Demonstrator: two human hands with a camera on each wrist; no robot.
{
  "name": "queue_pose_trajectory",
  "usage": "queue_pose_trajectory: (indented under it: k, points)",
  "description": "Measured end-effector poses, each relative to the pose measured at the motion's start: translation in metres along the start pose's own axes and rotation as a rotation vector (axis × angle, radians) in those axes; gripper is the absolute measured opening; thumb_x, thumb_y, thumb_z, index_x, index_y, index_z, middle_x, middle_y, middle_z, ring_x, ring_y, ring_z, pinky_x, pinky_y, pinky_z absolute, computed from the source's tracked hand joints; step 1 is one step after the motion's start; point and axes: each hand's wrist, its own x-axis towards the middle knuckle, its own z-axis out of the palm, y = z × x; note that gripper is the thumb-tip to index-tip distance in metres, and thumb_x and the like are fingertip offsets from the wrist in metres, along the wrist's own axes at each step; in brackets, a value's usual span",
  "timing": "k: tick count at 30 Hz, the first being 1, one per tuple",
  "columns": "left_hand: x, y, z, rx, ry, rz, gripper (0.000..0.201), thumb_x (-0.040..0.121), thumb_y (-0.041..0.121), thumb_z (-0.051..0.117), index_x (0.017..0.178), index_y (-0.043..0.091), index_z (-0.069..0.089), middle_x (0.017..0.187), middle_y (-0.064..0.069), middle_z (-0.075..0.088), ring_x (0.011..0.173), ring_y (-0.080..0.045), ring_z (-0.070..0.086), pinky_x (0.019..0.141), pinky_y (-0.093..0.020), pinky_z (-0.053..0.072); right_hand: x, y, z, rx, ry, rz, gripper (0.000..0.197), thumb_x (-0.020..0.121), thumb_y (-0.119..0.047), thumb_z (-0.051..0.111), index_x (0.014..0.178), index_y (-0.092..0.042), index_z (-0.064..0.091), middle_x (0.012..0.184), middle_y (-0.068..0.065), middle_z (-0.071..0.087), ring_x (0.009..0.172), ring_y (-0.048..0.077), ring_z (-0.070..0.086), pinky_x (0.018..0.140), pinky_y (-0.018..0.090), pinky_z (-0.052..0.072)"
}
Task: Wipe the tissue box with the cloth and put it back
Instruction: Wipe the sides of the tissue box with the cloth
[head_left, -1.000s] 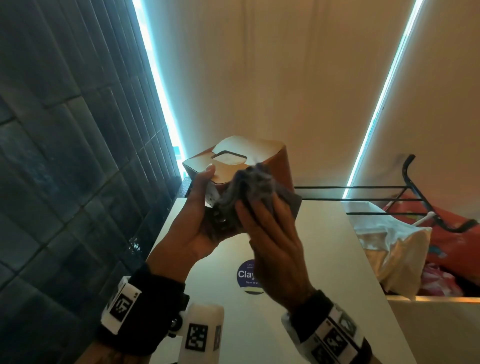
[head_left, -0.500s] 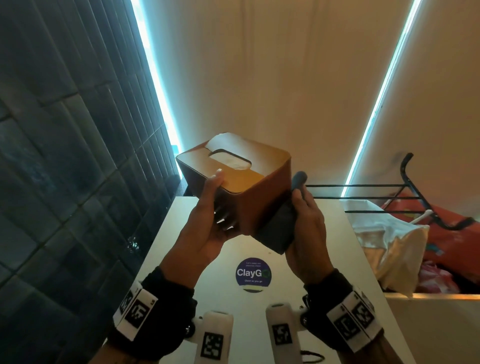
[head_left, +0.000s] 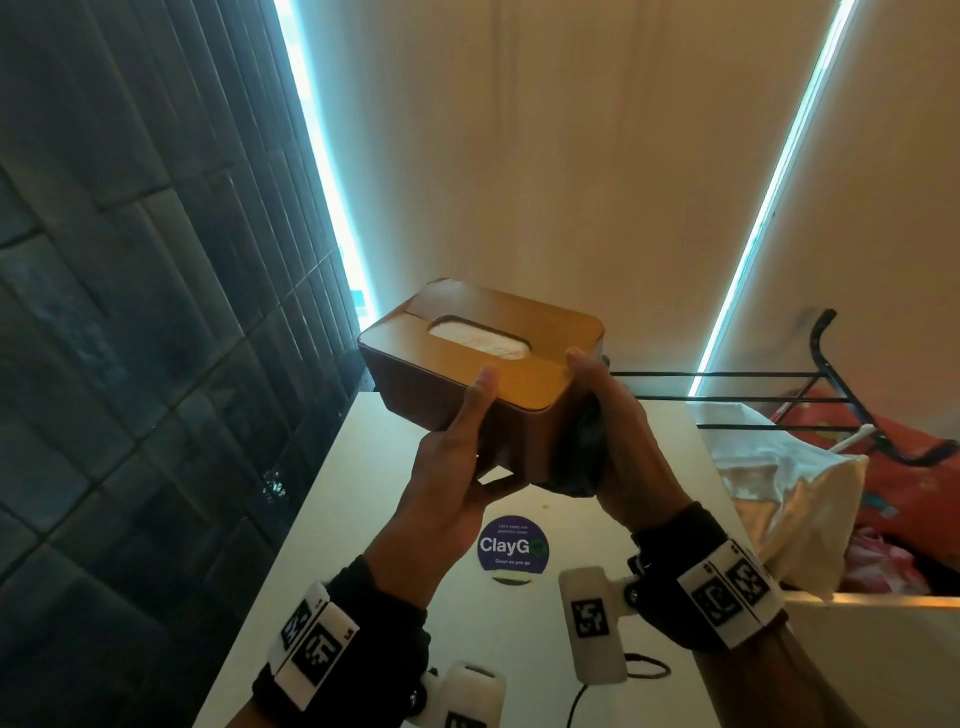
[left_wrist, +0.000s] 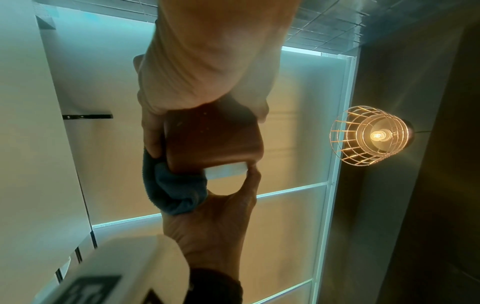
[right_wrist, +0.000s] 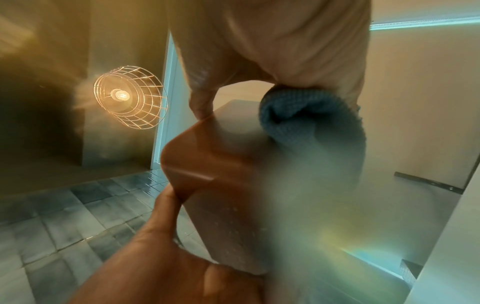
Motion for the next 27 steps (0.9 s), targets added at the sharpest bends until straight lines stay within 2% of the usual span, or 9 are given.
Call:
queue_pose_trajectory:
  k: [3, 6, 9, 11, 13, 19, 23, 25, 27]
  points:
    - [0.001, -0.002, -0.007, -0.027, -0.039, -0.03, 0.089, 0.07, 0.06, 0.065, 0.149, 0.027, 0.041, 0.132, -0.008, 0.067, 0.115, -0.031, 0.067, 0.085, -0.053, 0.061, -0.002, -0.009, -0.005, -0.016, -0.032, 0.08, 0.055, 0.095, -0.058, 0.051, 0.146, -0.039, 0.043, 0.136, 0.004, 0.067, 0.121, 0.034, 0.067, 0.091, 0.056, 0.06]
    - [0.001, 0.002, -0.03, -0.16, -0.05, -0.064, 0.09, 0.07, 0.069, 0.061, 0.146, 0.025, 0.046, 0.131, -0.016, 0.068, 0.113, -0.039, 0.07, 0.086, -0.06, 0.059, -0.004, -0.026, -0.017, 0.005, -0.057, 0.166, 0.058, 0.101, -0.056, 0.036, 0.15, -0.026, 0.044, 0.133, 0.01, 0.069, 0.11, 0.031, 0.073, 0.077, 0.046, 0.064]
    - [0.004, 0.02, -0.067, -0.292, -0.087, -0.107, 0.1, 0.067, 0.082, 0.057, 0.144, 0.018, 0.05, 0.133, -0.024, 0.067, 0.115, -0.048, 0.067, 0.087, -0.064, 0.056, -0.005, -0.042, -0.032, 0.004, -0.089, 0.274, 0.057, 0.102, -0.056, 0.033, 0.141, -0.021, 0.055, 0.123, 0.014, 0.074, 0.101, 0.033, 0.076, 0.076, 0.051, 0.063]
    - [0.007, 0.036, -0.085, -0.24, -0.173, -0.164, 0.108, 0.062, 0.087, 0.053, 0.147, 0.02, 0.048, 0.138, -0.022, 0.064, 0.121, -0.048, 0.063, 0.091, -0.065, 0.055, -0.004, -0.048, -0.041, -0.02, -0.115, 0.34, 0.056, 0.1, -0.058, 0.035, 0.131, -0.02, 0.061, 0.115, 0.015, 0.077, 0.096, 0.033, 0.076, 0.076, 0.053, 0.063]
    - [0.009, 0.049, -0.091, -0.126, -0.232, -0.203, 0.109, 0.059, 0.088, 0.053, 0.148, 0.023, 0.048, 0.14, -0.019, 0.063, 0.122, -0.047, 0.062, 0.086, -0.061, 0.058, -0.002, -0.05, -0.046, -0.069, -0.121, 0.378, 0.056, 0.098, -0.061, 0.035, 0.125, -0.02, 0.063, 0.106, 0.014, 0.079, 0.091, 0.033, 0.077, 0.077, 0.051, 0.064]
    - [0.009, 0.063, -0.078, 0.097, -0.246, -0.207, 0.067, 0.084, 0.073, 0.04, 0.124, 0.026, 0.067, 0.115, -0.015, 0.077, 0.099, -0.037, 0.075, 0.069, -0.054, 0.064, 0.001, -0.05, -0.048, -0.139, -0.117, 0.408, 0.056, 0.095, -0.065, 0.034, 0.125, -0.023, 0.059, 0.102, 0.012, 0.08, 0.089, 0.032, 0.078, 0.074, 0.047, 0.065]
    - [0.006, 0.061, -0.073, 0.087, -0.252, -0.218, 0.057, 0.082, 0.065, 0.045, 0.115, 0.025, 0.07, 0.106, -0.013, 0.079, 0.089, -0.034, 0.077, 0.068, -0.053, 0.064, 0.0, -0.055, -0.051, -0.134, -0.132, 0.396, 0.065, 0.084, -0.072, 0.053, 0.129, -0.025, 0.055, 0.1, 0.011, 0.081, 0.086, 0.031, 0.079, 0.063, 0.042, 0.064]
    - [0.005, 0.057, -0.071, 0.058, -0.244, -0.2, 0.053, 0.084, 0.061, 0.047, 0.113, 0.024, 0.072, 0.104, -0.013, 0.079, 0.086, -0.033, 0.077, 0.068, -0.053, 0.063, -0.001, -0.059, -0.052, -0.095, -0.14, 0.407, 0.067, 0.084, -0.076, 0.042, 0.128, -0.027, 0.058, 0.102, 0.012, 0.08, 0.087, 0.032, 0.079, 0.062, 0.043, 0.064]
    - [0.004, 0.055, -0.067, 0.006, -0.239, -0.191, 0.052, 0.086, 0.061, 0.048, 0.109, 0.023, 0.077, 0.103, -0.015, 0.078, 0.085, -0.034, 0.076, 0.066, -0.053, 0.064, -0.004, -0.059, -0.053, -0.009, -0.097, 0.414, 0.063, 0.096, -0.067, 0.031, 0.131, -0.024, 0.06, 0.106, 0.014, 0.079, 0.089, 0.034, 0.078, 0.064, 0.046, 0.064]
